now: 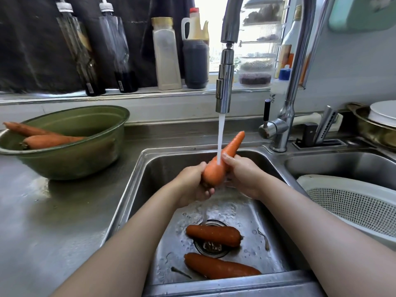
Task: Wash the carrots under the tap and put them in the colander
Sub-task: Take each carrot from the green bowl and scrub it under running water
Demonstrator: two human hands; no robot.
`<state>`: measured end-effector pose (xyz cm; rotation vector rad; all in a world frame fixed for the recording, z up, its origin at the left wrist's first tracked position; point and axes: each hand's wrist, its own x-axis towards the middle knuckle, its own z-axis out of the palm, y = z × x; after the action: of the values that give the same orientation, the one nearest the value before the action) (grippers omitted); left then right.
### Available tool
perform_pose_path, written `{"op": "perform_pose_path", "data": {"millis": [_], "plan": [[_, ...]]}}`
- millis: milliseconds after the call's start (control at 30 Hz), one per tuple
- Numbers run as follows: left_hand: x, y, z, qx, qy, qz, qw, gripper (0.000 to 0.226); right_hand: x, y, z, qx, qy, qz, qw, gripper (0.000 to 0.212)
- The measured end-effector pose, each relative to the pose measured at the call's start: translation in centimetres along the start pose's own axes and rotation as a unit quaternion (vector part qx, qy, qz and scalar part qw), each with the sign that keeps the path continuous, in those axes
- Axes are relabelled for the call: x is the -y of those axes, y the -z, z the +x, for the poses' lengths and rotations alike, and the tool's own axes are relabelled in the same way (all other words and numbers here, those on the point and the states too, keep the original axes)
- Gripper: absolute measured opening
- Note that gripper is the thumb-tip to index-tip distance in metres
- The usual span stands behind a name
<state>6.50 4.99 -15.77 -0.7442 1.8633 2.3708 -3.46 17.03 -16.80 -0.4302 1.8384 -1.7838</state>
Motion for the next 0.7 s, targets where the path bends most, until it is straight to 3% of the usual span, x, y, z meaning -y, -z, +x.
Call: {"op": "perform_pose_path", "data": {"millis": [100, 167, 300, 400, 467, 600, 700], "plan": [[-0.3, 0.7, -0.8, 0.117, 0.02, -0.077, 0.99, 0.03, 0.6, -0.4, -0.2, -0.016, -0.002, 0.017, 1.0, 0.046], [-0.4, 1.0, -1.0, 0.148, 0.01, -0.079, 0.986, 0.033, 0.5, -0.4, -0.2, -0.022, -0.009, 0.022, 0.999, 0.051], [-0.2, 0.6, -0.7, 0.092, -0.023, -0.001, 0.996, 0.035, 0.1, -0.4, -0.1, -0.001, 0.011, 0.045, 0.999, 0.043], [0.1, 0.3, -0.4, 0.057, -0.034, 0.036, 0.997, 0.054, 0.1, -1.1, -0.3, 0.005, 0.018, 0.024, 1.0, 0.051], [0.0, 0.3, -0.3, 0.072, -0.019, 0.013, 0.997, 0.059, 0.1, -1.0, -0.1, -0.014, 0.014, 0.023, 1.0, 0.055], [-0.1, 0.3, -0.8, 0.152, -0.02, -0.044, 0.987, 0.04, 0.5, -0.2, 0.4, -0.026, 0.002, 0.063, 0.998, 0.045], [-0.1, 0.1, -0.9, 0.155, -0.03, -0.051, 0.986, 0.034, 0.6, 0.1, 0.3, -0.044, 0.002, 0.036, 0.998, 0.057]]}}
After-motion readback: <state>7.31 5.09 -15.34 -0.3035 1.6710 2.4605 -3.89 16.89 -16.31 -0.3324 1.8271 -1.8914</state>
